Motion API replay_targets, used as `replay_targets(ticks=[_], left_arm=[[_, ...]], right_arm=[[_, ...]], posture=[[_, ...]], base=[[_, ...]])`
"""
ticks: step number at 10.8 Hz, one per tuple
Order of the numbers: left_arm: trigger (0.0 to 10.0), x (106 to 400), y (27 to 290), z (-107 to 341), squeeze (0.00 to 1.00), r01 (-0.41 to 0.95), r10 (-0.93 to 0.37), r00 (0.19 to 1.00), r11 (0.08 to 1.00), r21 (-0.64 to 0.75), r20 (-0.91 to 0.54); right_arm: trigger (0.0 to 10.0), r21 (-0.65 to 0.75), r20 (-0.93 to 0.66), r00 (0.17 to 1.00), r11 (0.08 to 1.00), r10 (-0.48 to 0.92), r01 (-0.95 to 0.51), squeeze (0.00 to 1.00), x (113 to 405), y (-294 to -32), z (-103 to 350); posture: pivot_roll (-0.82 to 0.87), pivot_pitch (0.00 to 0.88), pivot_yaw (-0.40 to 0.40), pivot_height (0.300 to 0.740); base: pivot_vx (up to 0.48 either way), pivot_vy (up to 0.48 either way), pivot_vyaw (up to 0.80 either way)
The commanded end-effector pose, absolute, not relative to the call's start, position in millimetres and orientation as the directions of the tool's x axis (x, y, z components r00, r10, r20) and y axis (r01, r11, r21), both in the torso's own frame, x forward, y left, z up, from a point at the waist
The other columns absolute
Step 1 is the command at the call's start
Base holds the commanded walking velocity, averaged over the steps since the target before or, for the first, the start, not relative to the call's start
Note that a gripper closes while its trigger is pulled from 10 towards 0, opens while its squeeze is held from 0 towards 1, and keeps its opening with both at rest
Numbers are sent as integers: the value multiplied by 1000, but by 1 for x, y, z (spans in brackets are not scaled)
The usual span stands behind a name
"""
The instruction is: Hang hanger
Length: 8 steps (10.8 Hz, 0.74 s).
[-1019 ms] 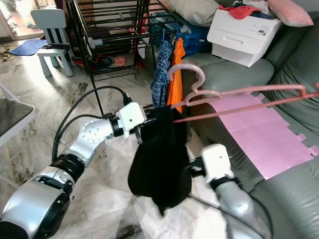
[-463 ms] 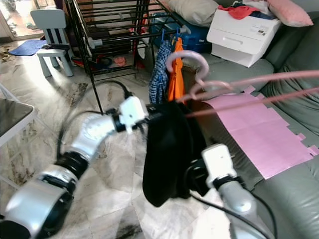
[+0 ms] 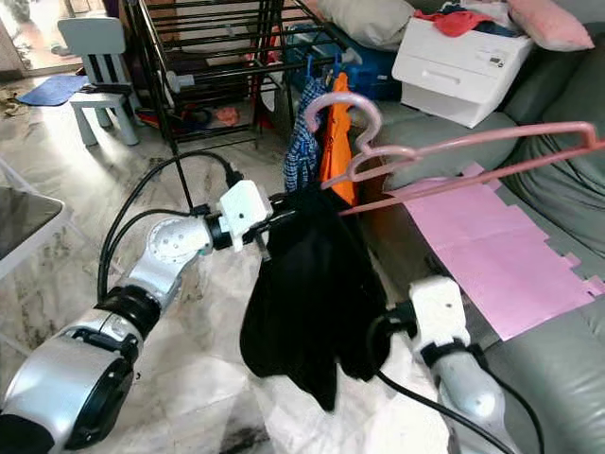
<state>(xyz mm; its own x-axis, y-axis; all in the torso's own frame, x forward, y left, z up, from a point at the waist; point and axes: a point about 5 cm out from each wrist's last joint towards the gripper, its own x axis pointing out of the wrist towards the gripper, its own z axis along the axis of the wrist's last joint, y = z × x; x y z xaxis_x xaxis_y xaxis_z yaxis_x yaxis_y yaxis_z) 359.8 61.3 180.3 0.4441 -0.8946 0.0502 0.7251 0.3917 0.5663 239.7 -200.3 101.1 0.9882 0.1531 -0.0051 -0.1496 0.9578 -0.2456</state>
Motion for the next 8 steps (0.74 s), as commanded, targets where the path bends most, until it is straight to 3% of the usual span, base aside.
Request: replay_targets(ticks=[1,4,8], left_arm=[[0,363,59,199,0,689,-895,431,409,598,115],[0,364,62,197,0,688,-888,446,417,594,107],[0,360,51,216,0,689,-909,372,407,600,190]], right_arm=[[10000,-240,27,990,962,140,-129,0,240,-202,104],[10000,-230,145,984,971,99,-63,0,242,-207,119],[10000,-201,-31,989,968,147,-150,0,244,-200,86]], posture=[[12,0,-24,740],[12,0,-25,740],[8,0,-26,740]], base=[[0,0,0],[0,0,0],[0,0,0]])
